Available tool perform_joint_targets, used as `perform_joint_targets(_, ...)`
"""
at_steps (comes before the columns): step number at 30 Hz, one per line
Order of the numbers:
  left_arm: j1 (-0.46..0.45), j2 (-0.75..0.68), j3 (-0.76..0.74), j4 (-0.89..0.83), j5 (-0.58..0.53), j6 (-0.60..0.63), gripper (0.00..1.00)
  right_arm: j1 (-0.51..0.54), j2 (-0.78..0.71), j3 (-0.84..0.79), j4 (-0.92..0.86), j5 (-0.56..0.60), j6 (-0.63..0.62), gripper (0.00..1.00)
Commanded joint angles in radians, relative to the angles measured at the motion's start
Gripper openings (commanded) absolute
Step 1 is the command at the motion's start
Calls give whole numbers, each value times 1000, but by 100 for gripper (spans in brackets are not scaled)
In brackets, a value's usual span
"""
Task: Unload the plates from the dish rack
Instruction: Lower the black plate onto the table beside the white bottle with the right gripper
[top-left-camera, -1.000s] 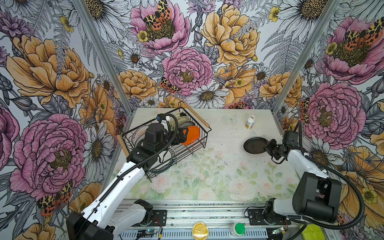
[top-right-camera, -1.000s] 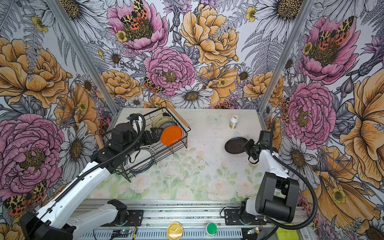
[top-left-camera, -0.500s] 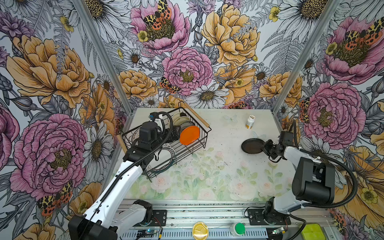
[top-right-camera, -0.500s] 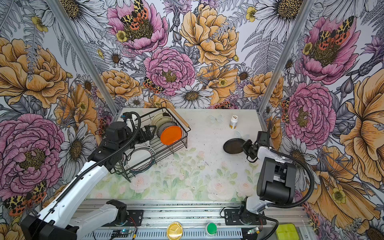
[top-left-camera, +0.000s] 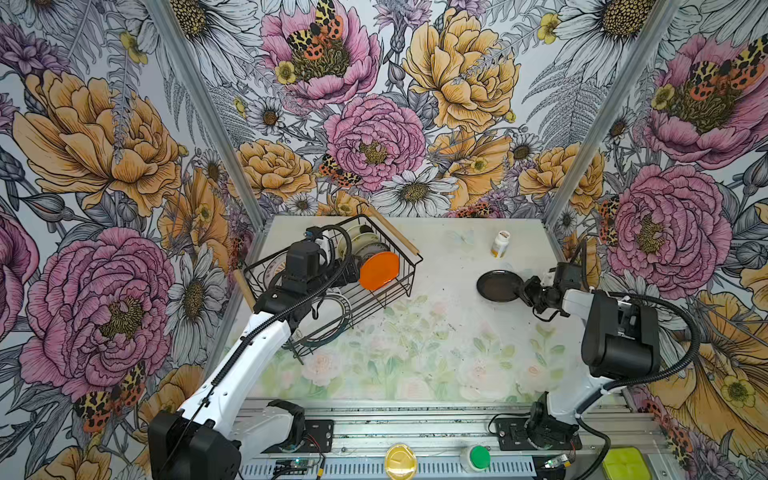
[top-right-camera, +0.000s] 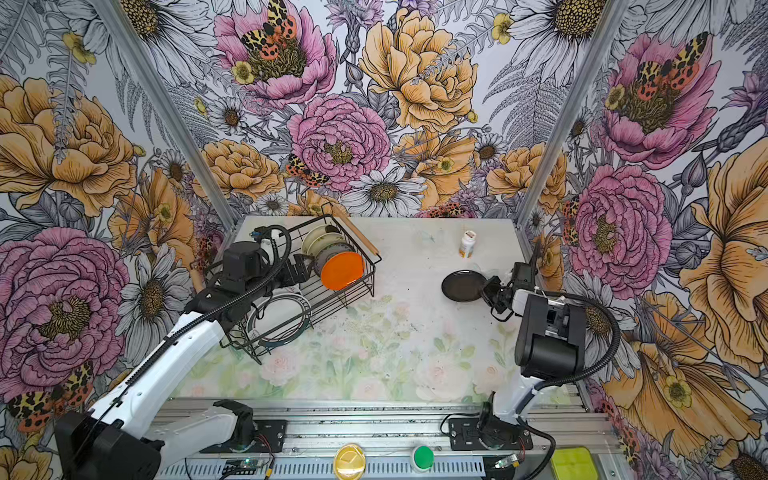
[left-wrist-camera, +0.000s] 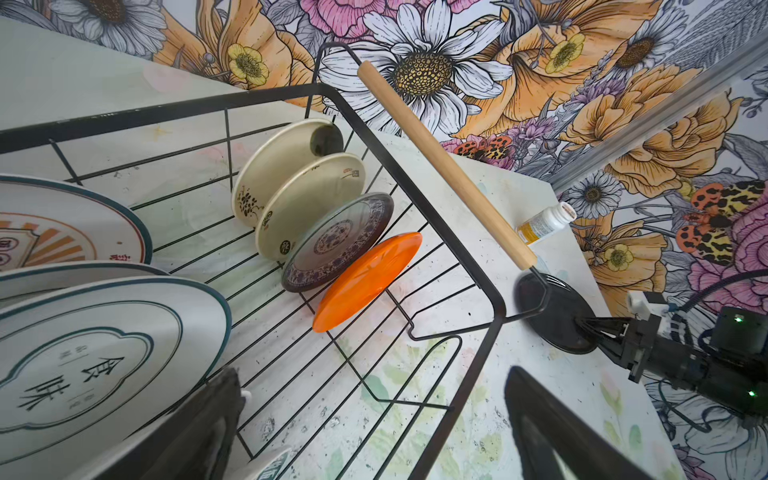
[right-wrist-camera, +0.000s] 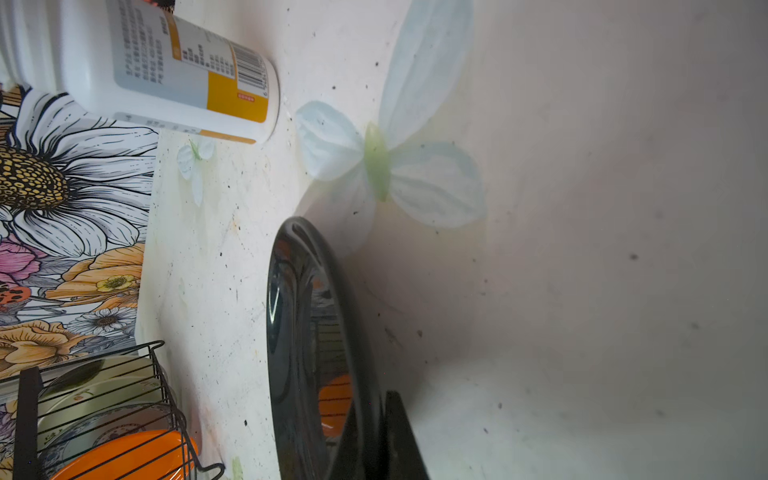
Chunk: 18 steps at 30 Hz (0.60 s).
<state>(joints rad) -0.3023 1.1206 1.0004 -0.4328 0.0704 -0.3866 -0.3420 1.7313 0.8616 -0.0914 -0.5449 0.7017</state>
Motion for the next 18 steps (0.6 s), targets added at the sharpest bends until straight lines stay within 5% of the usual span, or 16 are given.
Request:
perform_joint_targets(1,11,6,25,-30,-57,17,99,-5,31,14,49,-13,14,11)
perform_joint_targets(18,24,25,36,-61,-82,31,99,-5,111,30,64,-6,28,31)
